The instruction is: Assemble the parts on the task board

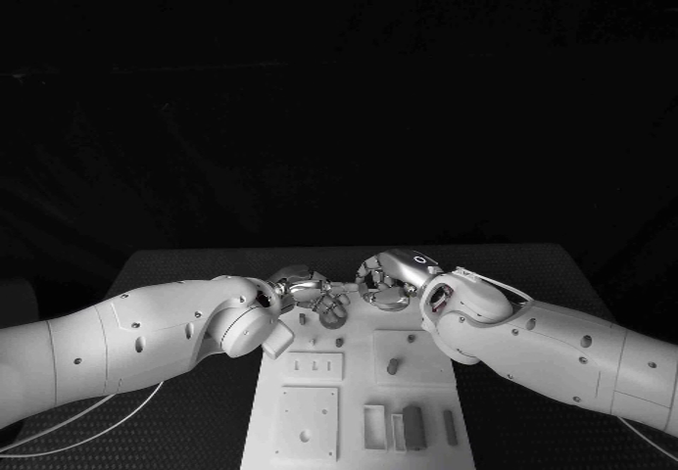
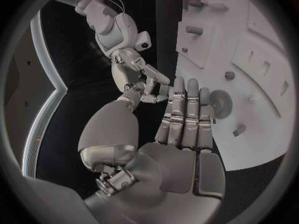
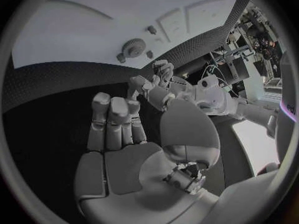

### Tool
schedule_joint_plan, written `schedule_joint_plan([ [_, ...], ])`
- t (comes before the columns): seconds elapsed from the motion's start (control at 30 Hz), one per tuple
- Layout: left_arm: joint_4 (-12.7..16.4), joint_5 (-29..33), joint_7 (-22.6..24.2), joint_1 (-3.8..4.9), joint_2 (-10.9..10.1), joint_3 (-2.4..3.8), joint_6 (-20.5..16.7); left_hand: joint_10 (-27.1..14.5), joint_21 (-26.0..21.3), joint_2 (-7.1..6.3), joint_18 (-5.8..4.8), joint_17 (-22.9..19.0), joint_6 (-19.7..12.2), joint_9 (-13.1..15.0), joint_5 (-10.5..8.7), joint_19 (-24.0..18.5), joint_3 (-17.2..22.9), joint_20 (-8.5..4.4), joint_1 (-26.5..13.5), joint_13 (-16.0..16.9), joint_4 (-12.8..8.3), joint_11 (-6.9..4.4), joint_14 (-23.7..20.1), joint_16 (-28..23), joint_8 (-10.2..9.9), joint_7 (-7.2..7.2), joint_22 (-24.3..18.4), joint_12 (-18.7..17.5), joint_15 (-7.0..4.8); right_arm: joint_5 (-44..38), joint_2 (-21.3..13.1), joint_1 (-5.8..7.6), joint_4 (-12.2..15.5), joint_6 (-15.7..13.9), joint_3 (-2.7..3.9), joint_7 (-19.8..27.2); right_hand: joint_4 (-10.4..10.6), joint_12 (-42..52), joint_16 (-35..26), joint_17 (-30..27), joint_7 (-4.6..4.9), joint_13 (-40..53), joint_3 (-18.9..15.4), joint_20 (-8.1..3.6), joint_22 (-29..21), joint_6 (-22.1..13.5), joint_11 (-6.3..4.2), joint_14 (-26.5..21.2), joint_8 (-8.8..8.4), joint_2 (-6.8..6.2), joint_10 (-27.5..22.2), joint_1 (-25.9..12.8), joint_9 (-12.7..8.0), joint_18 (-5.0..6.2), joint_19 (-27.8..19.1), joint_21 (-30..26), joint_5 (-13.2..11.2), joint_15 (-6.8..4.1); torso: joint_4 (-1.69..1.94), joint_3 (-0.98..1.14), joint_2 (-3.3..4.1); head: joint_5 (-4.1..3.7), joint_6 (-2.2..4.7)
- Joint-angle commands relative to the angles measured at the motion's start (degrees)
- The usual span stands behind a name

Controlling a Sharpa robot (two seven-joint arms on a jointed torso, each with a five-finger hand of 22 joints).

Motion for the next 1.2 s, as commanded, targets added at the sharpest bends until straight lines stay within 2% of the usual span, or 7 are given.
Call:
schedule_joint_plan([
  [0.03, -0.1, -1.1, -0.5, 0.06, 0.4, 0.04, 0.5, -0.1, 0.2, 0.46, 0.32, 0.1, -0.3, -0.1, -0.34, 0.2, 0.0, -0.24, -0.1, 0.1, 0.4, 0.23, -0.2, 0.4, -0.3, 0.01, 1.1, -0.1, -0.17, -1.1, 0.2, -0.01, 0.4, 0.9, 0.02, -0.5, 0.0, -0.4, 0.0, -0.1, 2.42, 0.1, 0.5, -0.23, -0.1, 8.8, -0.01, 0.2, 1.02, -0.58, 0.4, 0.1, 2.7, 0.79, 0.3, 0.0, -0.3, -0.31, 0.11, 0.01, -0.02, 0.02, -0.11],
  [0.27, -0.4, 1.2, -0.3, 0.06, 0.6, 0.03, 0.1, -0.1, 0.3, 1.04, 0.29, 0.1, -0.2, -0.1, -0.34, 0.1, -0.1, -0.22, -0.3, 0.2, 1.3, 0.25, -0.3, 0.6, -0.3, -0.01, 1.1, -0.1, -0.16, -1.1, 0.5, -0.02, 0.9, 0.9, 0.02, -0.4, 0.0, -0.4, 0.0, -0.1, 2.41, 0.1, 0.6, -0.24, -0.1, 8.8, -0.02, 0.2, 1.00, -0.64, 0.4, 0.0, 2.8, 0.79, 0.3, 0.1, -0.3, -0.32, -0.01, -0.02, 0.00, 0.23, -0.18],
  [0.67, -1.1, 1.4, -0.9, 0.04, 1.2, -0.02, 0.4, -0.4, 0.4, 1.47, 0.29, 0.2, -0.4, -0.2, -0.34, -0.1, -0.5, -0.21, 0.6, 0.4, 1.4, 0.35, -0.6, 0.7, -0.4, 0.06, 1.1, -0.3, -0.14, -1.1, 0.6, -0.03, 2.3, 0.6, 0.02, -0.4, 0.0, -0.5, 0.0, -0.1, 2.41, 0.1, 0.8, -0.27, -0.2, 8.8, -0.03, 0.3, 0.98, -0.71, 0.5, -0.1, 2.8, 0.79, 0.4, 0.1, -0.3, -0.33, 0.00, -0.01, 0.01, 0.29, -0.48],
  [0.8, -1.2, 1.5, -0.8, 0.04, 1.3, -0.03, 0.4, -0.4, 0.4, 1.71, 0.29, 0.2, -0.4, -0.2, -0.34, -0.2, -0.6, -0.21, 0.9, 0.4, 1.3, 0.36, -0.6, 0.8, -0.3, 0.08, 1.1, -0.3, -0.14, -1.1, 0.9, -0.03, 2.0, 0.7, 0.02, -0.3, 0.0, -0.5, -0.1, -0.1, 2.41, 0.1, 0.9, -0.27, -0.2, 8.8, -0.03, 0.3, 0.97, -0.72, 0.5, -0.1, 2.9, 0.79, 0.4, 0.1, -0.3, -0.33, -0.01, 0.01, 0.00, 0.27, -0.51],
  [1.0, -1.2, 1.6, -0.9, 0.04, 1.4, -0.03, 0.7, -0.4, 0.5, 2.44, 0.29, 0.2, -0.4, -0.2, -0.34, -0.2, -1.0, -0.20, 1.7, 0.6, 1.2, 0.35, -0.6, 0.9, -0.3, 0.05, 1.1, -0.3, -0.14, -0.8, 1.5, -0.04, 1.7, 0.9, 0.01, -0.2, 0.0, -0.5, -0.1, -0.1, 2.40, 0.1, 0.9, -0.28, -0.2, 8.8, -0.03, 0.3, 0.96, -0.75, 0.5, -0.1, 2.9, 0.79, 0.4, 0.1, -0.3, -0.34, -0.02, -0.06, 0.00, 0.17, -0.55],
  [1.2, -1.3, 1.7, -0.8, 0.04, 1.5, -0.03, 0.5, -0.4, 0.6, 3.09, 0.27, 0.2, -0.4, -0.2, -0.34, -0.3, -1.4, -0.18, 2.3, 0.7, 0.9, 0.35, -0.7, 1.0, -0.3, 0.04, 1.1, -0.4, -0.13, -0.9, 2.0, -0.11, 1.7, 1.0, 0.00, -0.1, 0.0, -0.5, -0.1, -0.2, 2.40, 0.1, 1.0, -0.29, -0.2, 8.8, -0.03, 0.3, 0.96, -0.77, 0.6, -0.2, 2.9, 0.79, 0.4, 0.1, -0.3, -0.34, -0.03, -0.02, 0.00, 0.20, -0.64],
])
